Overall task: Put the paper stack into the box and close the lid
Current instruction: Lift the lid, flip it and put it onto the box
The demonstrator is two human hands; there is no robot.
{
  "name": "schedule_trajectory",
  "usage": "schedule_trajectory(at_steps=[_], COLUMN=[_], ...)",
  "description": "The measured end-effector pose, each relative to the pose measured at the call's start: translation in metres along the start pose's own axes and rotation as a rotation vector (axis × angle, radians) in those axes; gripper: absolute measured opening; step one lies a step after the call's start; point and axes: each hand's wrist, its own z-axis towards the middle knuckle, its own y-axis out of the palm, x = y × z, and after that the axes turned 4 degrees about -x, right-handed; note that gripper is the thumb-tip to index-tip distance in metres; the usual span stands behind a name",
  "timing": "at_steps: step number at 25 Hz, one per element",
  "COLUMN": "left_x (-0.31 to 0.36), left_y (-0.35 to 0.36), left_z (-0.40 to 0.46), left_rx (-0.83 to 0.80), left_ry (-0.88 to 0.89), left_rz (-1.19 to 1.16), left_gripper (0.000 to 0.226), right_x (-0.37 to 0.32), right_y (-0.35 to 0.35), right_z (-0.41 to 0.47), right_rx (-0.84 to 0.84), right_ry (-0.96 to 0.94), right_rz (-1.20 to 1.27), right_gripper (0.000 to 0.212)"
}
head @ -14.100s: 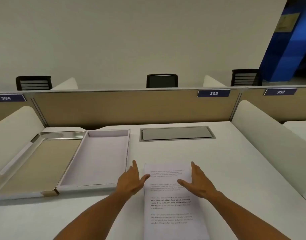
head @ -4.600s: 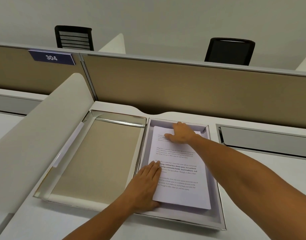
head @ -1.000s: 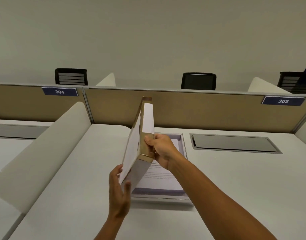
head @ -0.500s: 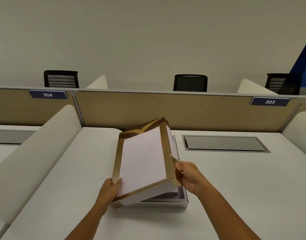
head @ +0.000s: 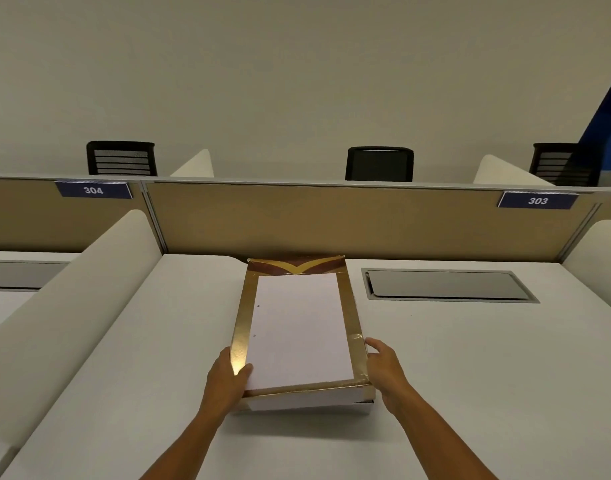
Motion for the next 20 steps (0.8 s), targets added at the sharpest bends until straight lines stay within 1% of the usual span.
schedule_trajectory(at_steps=[7,11,14,16,18,20], left_x=[0.007,0.007,0.007,0.007,0.009,0.016], left_y=[-0.004,-0.005,-0.003,-0.002,0.000,0.001], left_z=[0.002,0.003,0.007,0.013,0.019,0.026], left_rx=[-0.022,-0.019,-0.023,-0.044,-0.070,-0.059], left_ry=[0.002,0.025,0.020,0.006,-0.009,0.027], left_rz=[0.091,0.110,0.139,0.165,0.223,0.310], left_gripper=[0.057,0.055,0.054,0.057,0.063,0.071], right_x=[0.010,0.015,0.018,0.019,0.018,0.015], right_y=[-0.003,-0.004,-0.003,-0.002,0.001,0.006], right_z=[0.010,0.013,0.013,0.015,0.019,0.025], right_rx=[0.003,-0.001,-0.022,-0.074,-0.121,-0.140], right_ry=[-0.012,0.004,0.031,0.064,0.081,0.051], right_rz=[-0.121,-0.130,-0.110,-0.132,-0.204,-0.296], right_gripper=[0.044,0.043,0.037,0.044,0.051,0.055])
